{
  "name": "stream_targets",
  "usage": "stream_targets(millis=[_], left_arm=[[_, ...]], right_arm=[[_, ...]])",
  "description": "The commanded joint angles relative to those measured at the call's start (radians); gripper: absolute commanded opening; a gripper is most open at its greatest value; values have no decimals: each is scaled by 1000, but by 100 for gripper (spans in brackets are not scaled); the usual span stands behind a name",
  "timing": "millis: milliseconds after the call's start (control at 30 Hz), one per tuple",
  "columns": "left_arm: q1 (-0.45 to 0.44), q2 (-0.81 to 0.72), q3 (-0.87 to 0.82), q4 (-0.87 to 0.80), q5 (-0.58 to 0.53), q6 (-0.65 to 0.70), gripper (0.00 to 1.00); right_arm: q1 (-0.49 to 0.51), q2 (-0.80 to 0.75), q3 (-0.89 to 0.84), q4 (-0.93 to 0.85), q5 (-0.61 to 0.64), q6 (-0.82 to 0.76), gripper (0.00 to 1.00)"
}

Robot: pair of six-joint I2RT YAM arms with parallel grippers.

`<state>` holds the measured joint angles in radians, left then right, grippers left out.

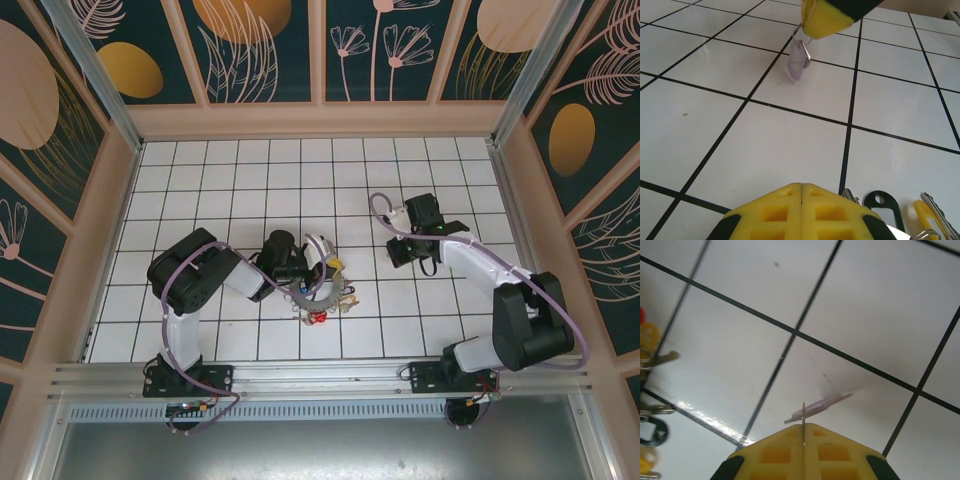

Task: Put the keys on the keyring

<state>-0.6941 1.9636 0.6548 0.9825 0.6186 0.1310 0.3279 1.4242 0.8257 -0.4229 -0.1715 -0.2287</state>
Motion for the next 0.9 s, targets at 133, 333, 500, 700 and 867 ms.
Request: stream_targets(millis=[133, 333, 500, 700, 867], left_arm=[[-5, 12, -1, 14, 8, 18, 0], [-5, 18, 6, 11, 9, 16, 0], [-5, 17, 9, 8, 7, 13, 0], [-4, 10, 7, 14, 11, -2, 0], [-4, 4, 7, 16, 15, -6, 0]], right_arm=[[-4, 95, -29, 76, 42, 38, 0], [-5, 101, -65, 138, 39, 38, 0], [-6, 40, -81, 188, 18, 42, 31], [-5, -185, -220, 411, -88, -56, 38], [-4, -297, -388, 686, -427, -324, 38]])
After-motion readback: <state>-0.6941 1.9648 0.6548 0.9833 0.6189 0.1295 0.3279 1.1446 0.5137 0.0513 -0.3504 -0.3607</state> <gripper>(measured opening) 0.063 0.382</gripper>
